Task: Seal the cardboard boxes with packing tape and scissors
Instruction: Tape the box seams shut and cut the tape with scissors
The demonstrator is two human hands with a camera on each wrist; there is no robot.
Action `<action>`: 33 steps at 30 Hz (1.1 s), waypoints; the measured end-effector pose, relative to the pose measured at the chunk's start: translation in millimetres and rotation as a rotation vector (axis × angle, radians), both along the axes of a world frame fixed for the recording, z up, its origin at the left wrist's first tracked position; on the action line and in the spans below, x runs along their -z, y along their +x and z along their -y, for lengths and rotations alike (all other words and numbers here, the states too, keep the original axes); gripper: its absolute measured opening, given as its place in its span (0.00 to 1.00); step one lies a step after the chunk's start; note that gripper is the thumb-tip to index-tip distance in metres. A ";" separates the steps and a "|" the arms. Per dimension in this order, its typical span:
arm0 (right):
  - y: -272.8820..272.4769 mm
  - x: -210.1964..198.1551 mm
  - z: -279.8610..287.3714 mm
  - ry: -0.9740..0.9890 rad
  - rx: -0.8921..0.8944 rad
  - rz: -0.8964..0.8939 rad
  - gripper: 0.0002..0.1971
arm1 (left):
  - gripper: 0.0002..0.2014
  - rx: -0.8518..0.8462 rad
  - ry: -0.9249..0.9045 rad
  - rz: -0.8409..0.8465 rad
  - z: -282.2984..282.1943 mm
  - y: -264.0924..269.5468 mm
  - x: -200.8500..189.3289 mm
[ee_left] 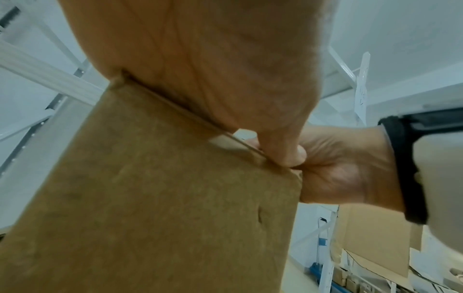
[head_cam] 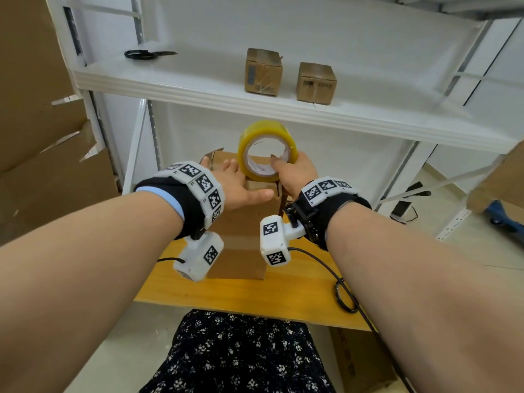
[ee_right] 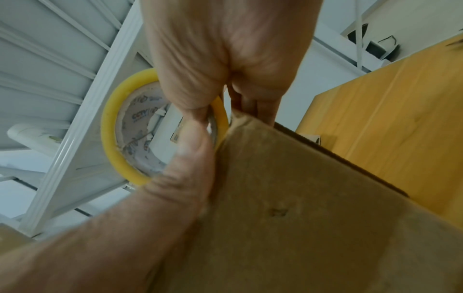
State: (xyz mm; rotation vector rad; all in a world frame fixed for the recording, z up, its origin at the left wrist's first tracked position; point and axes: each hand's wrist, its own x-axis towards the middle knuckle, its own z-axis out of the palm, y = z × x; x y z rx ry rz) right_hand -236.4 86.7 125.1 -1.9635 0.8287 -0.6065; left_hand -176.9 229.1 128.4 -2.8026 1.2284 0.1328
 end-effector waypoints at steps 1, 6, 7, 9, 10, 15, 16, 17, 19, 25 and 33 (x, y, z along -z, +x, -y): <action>0.1 -2.5 -0.5 -0.030 0.017 -0.011 0.15 | 0.53 0.005 0.006 0.013 0.5 -0.3 0.7; -1.8 -8.8 11.8 -0.118 0.095 -0.088 0.16 | 0.54 0.019 0.021 0.056 -0.8 -3.8 0.3; -3.5 -9.9 13.8 -0.118 0.112 -0.093 0.16 | 0.53 0.018 0.021 0.057 -1.4 -5.2 -1.0; -8.1 -11.5 16.9 -0.112 0.147 -0.098 0.17 | 0.52 0.021 0.019 0.054 -1.2 -7.5 -3.2; -8.6 -10.7 17.5 -0.106 0.153 -0.088 0.16 | 0.51 0.021 0.015 0.052 -0.3 -7.3 -3.1; -11.8 -4.8 7.8 0.272 0.050 0.070 0.27 | 0.51 0.002 0.004 0.040 0.0 0.8 0.0; -10.7 -2.0 7.3 0.323 0.019 0.064 0.30 | 0.51 0.008 0.010 0.043 0.1 1.2 0.4; -9.8 0.7 6.2 0.333 -0.001 0.048 0.31 | 0.51 0.016 0.022 0.045 0.3 1.1 1.0; -6.5 4.6 3.1 0.288 0.005 0.023 0.34 | 0.50 0.027 0.042 0.049 -0.1 0.3 1.4; -11.9 -12.1 3.6 -0.004 0.053 -0.079 0.15 | 0.48 0.025 0.035 0.063 -0.9 -1.7 1.5; -16.5 -10.4 8.3 0.015 0.123 -0.083 0.15 | 0.49 0.008 0.040 0.054 0.1 -3.3 0.2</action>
